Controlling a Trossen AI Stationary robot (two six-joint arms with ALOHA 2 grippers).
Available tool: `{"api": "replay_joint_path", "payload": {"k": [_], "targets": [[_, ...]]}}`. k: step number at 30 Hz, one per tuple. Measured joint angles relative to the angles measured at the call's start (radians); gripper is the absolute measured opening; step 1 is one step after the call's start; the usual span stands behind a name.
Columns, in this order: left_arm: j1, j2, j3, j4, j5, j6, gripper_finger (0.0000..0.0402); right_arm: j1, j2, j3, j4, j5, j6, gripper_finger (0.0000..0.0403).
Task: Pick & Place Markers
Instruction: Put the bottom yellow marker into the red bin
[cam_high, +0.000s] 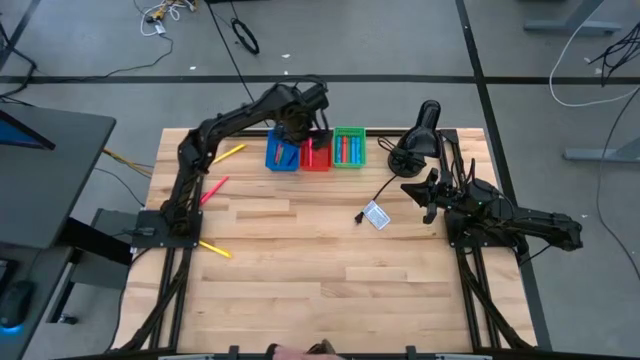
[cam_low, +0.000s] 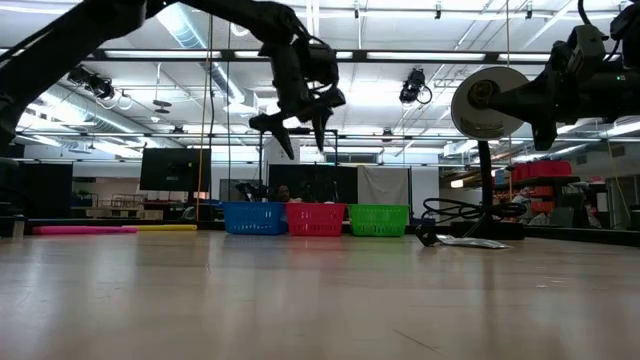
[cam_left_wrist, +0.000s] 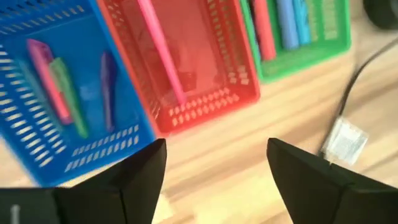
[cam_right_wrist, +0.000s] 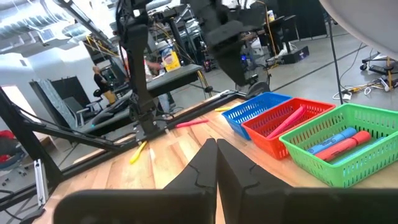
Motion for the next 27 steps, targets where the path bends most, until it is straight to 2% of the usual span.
{"api": "replay_joint_path", "payload": {"k": [5, 14, 22, 27], "targets": [[-0.028, -0.062, 0.002, -0.068, -0.043, 0.093, 0.0286, 0.000, 0.000, 0.000, 0.000, 0.000, 0.000, 0.0011], [-0.078, -0.146, 0.001, -0.200, -0.060, 0.258, 0.0287, 0.000, 0.000, 0.000, 0.000, 0.000, 0.000, 0.0011], [-0.169, -0.200, 0.001, -0.302, -0.058, 0.524, 0.0287, 0.000, 0.000, 0.000, 0.000, 0.000, 0.000, 0.0011], [-0.225, -0.226, 0.000, -0.322, -0.043, 0.631, 0.0287, 0.000, 0.000, 0.000, 0.000, 0.000, 0.000, 0.0011]]}}
